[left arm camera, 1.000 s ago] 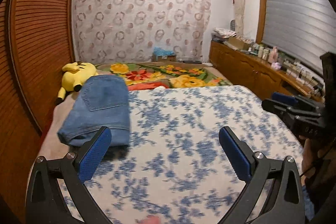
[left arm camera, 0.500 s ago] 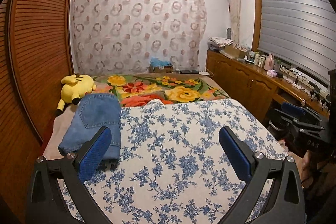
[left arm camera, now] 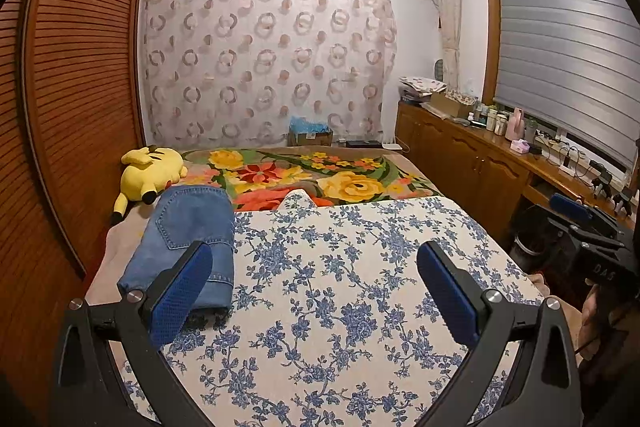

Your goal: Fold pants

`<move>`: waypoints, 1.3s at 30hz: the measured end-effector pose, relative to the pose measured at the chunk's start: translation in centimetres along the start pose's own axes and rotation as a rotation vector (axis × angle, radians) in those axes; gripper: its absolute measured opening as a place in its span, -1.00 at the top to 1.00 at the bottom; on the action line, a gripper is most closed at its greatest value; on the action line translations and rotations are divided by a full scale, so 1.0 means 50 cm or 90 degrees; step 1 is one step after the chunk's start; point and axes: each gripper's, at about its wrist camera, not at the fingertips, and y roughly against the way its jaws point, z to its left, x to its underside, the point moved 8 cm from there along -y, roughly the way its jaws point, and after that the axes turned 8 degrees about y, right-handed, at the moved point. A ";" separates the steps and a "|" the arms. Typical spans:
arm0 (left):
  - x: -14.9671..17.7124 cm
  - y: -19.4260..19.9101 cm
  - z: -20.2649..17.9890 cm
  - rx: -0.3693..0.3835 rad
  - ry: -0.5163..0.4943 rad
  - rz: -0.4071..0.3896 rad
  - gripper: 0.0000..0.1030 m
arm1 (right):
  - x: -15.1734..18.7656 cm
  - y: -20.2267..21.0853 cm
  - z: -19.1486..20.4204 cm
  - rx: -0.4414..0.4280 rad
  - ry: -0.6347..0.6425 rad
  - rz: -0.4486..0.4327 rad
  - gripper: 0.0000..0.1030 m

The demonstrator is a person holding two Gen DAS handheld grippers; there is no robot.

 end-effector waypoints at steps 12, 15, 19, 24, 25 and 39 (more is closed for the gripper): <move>0.000 0.001 0.003 0.001 0.000 0.001 -0.99 | 0.005 -0.016 -0.016 0.001 0.004 -0.002 -0.49; -0.001 0.001 0.004 0.001 0.000 0.001 -0.99 | 0.005 -0.016 -0.017 0.001 0.004 -0.002 -0.49; -0.001 0.003 0.004 0.000 -0.001 0.000 -0.99 | 0.006 -0.017 -0.017 0.000 0.004 -0.002 -0.50; -0.001 0.004 0.003 0.000 -0.001 0.000 -0.99 | 0.008 -0.019 -0.018 -0.001 0.006 -0.002 -0.50; -0.001 0.003 0.003 0.001 -0.002 0.000 -0.99 | 0.007 -0.019 -0.019 0.000 0.006 -0.001 -0.50; 0.001 0.002 0.002 -0.001 -0.002 -0.001 -0.99 | 0.013 -0.024 -0.024 -0.002 0.005 -0.002 -0.50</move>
